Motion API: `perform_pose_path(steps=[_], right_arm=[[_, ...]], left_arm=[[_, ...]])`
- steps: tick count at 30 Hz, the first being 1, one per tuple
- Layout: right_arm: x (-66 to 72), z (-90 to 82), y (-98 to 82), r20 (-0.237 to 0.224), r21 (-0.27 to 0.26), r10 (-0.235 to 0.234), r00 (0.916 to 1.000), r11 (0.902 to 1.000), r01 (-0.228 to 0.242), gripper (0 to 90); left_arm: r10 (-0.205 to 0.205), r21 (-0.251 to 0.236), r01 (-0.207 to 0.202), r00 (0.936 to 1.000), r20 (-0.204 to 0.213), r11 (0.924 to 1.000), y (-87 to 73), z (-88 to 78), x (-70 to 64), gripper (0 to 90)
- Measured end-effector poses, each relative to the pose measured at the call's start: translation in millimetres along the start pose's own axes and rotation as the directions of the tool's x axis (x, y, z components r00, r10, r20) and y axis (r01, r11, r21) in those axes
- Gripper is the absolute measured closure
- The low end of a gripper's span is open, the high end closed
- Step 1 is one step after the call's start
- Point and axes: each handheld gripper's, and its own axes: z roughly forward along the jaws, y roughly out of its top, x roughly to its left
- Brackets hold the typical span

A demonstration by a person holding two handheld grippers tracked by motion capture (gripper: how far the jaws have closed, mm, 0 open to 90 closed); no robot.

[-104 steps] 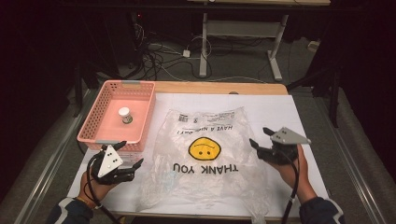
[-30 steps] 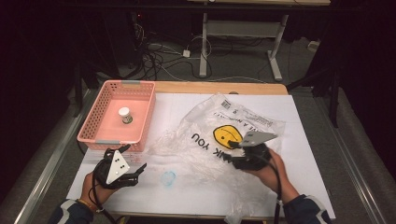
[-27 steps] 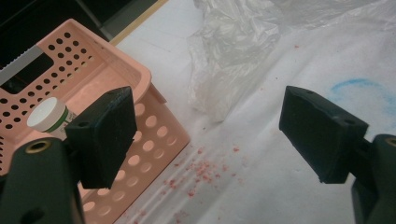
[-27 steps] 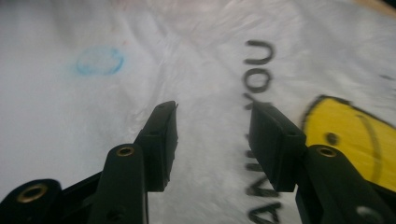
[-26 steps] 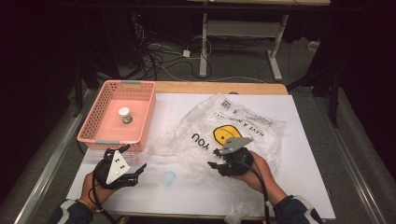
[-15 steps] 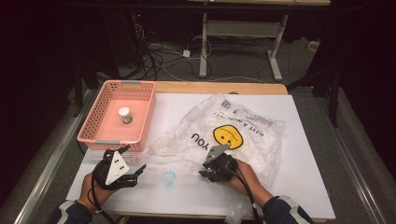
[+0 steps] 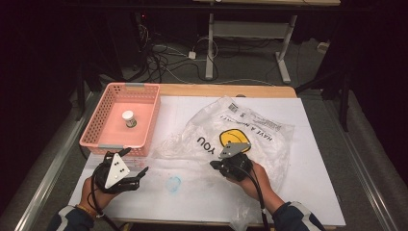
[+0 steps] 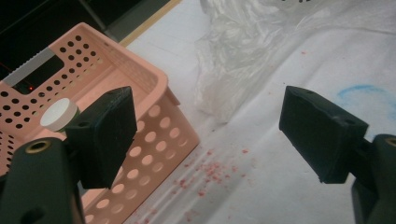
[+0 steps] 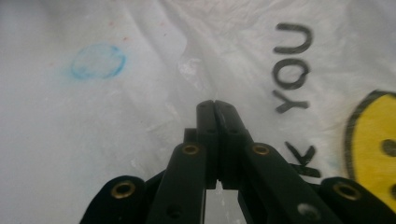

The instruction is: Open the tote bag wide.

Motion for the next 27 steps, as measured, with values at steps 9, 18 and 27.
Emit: perform_pose_path(steps=[9,18,27], right_arm=[[-4.3,-31.9,17.1,0.134,-0.119,-0.019,0.9908,0.9923,0.035,90.0],[-8.3,-69.0,42.1,0.259,-0.239,-0.033,0.9654,0.9662,0.097,90.0],[-8.5,-81.1,54.9,0.304,-0.314,-0.014,0.9527,0.9427,0.113,90.0]], left_arm=[[-0.038,-0.025,0.037,0.9973,-0.063,0.999,15.4,-6.8,22.7,18.4],[-0.103,-0.001,0.103,0.9875,-0.119,0.9946,38.6,-1.4,71.4,18.3],[-0.138,0.148,0.155,0.9835,-0.116,0.9768,59.6,56.2,132.4,18.4]])
